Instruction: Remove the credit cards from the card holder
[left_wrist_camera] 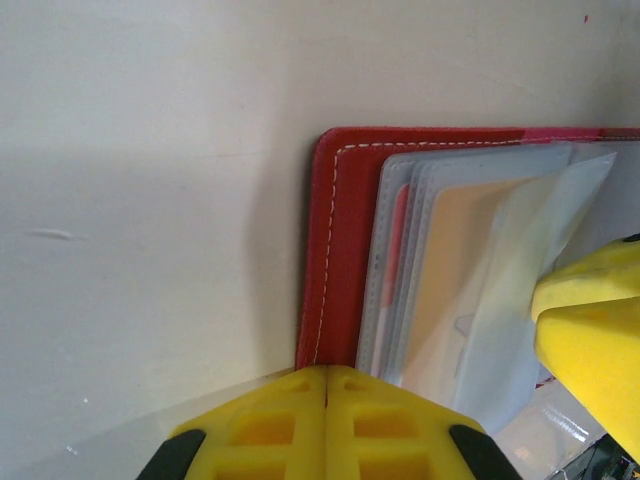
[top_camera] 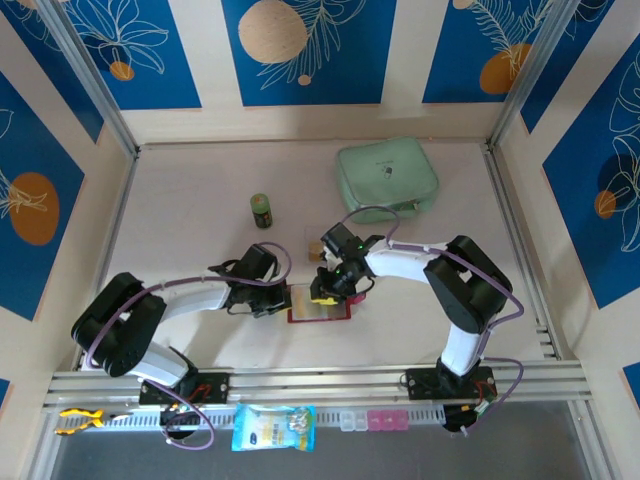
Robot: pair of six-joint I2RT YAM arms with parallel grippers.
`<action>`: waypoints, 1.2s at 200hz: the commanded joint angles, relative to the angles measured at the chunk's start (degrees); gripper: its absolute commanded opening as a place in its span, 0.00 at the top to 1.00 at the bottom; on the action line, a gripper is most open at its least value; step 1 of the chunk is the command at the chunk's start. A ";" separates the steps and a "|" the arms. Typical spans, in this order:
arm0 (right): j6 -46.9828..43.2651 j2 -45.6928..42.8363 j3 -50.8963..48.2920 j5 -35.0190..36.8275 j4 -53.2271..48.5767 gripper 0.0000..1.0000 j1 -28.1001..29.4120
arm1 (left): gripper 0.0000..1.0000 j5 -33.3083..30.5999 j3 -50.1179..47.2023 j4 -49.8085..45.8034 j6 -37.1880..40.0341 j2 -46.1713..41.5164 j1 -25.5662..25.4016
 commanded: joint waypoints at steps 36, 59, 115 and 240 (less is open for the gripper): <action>0.54 -1.16 -3.30 -1.96 2.45 0.74 -1.15 | 1.00 -2.69 2.36 -5.15 0.88 -3.25 0.49; 0.89 -1.25 -4.28 -2.84 3.95 0.74 -1.33 | 1.00 -2.06 2.72 -4.14 0.30 -5.62 0.42; 2.15 -1.23 -6.45 -5.73 7.97 0.74 -2.41 | 0.87 1.68 3.05 1.48 -1.68 -6.23 0.18; 3.29 -2.07 -8.29 -7.05 10.03 0.74 -3.08 | 0.72 5.49 1.93 10.30 -5.10 1.74 -1.46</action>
